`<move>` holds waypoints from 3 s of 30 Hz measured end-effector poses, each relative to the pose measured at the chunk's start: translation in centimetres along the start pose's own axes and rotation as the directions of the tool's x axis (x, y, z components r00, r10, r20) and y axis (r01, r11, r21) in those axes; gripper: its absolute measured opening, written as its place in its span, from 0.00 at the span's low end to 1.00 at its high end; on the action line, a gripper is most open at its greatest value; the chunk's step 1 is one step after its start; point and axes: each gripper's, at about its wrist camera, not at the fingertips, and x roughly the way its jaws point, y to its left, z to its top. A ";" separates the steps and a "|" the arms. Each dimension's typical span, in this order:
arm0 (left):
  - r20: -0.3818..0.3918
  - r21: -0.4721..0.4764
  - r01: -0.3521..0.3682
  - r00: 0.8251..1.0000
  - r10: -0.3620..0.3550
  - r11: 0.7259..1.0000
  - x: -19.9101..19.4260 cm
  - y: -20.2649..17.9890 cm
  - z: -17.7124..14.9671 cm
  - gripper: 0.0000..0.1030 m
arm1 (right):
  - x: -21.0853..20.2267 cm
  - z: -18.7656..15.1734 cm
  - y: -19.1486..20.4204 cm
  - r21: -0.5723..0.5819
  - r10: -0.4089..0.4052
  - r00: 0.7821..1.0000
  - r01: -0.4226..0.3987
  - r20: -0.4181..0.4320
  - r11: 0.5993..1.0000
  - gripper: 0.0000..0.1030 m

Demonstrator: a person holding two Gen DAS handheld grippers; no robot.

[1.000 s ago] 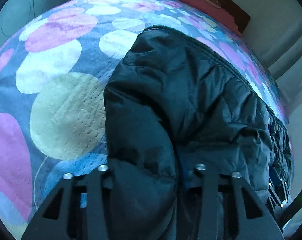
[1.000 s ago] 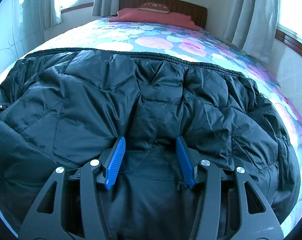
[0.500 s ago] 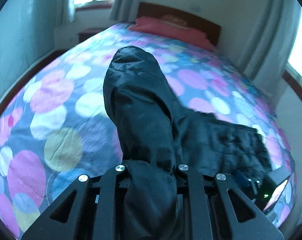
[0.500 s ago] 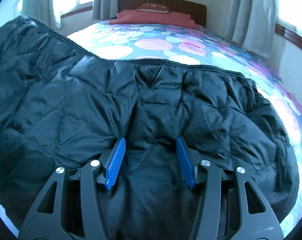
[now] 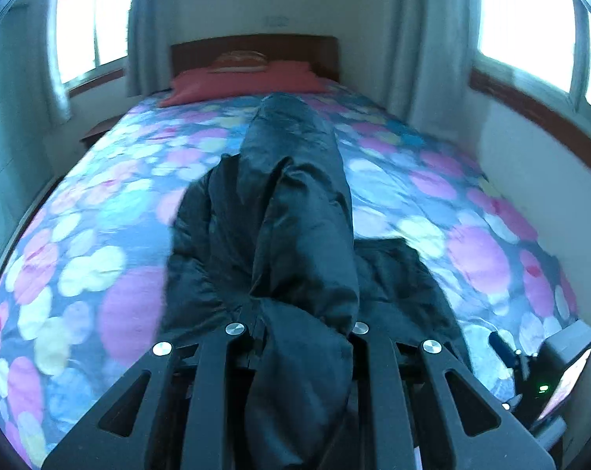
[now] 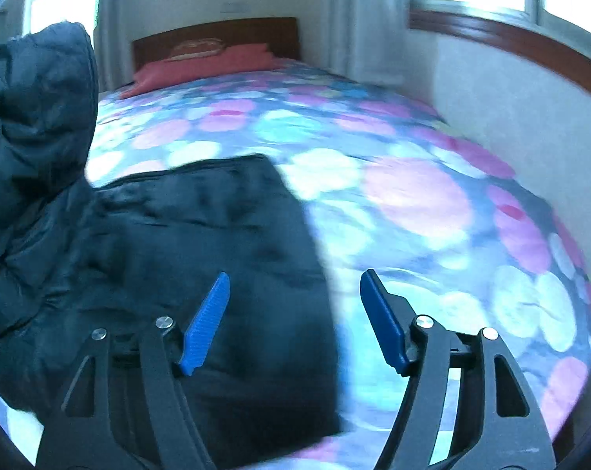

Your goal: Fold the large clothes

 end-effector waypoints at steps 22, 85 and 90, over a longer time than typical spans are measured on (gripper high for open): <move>-0.030 0.097 0.022 0.999 -0.020 0.995 4.4 -8.3 -5.4 0.42 | 1.5 -1.7 -6.9 0.129 -0.086 0.993 0.095 -0.078 0.987 0.67; 0.006 -0.060 -0.039 0.999 0.039 0.997 5.6 5.3 -8.0 0.59 | 5.2 -0.1 1.4 0.054 0.203 0.965 -0.197 -0.163 0.979 0.07; -0.049 -0.052 -0.035 0.998 0.033 0.998 8.0 5.2 -8.7 0.58 | 6.3 -1.3 1.4 0.061 0.212 0.967 -0.206 -0.139 0.977 0.07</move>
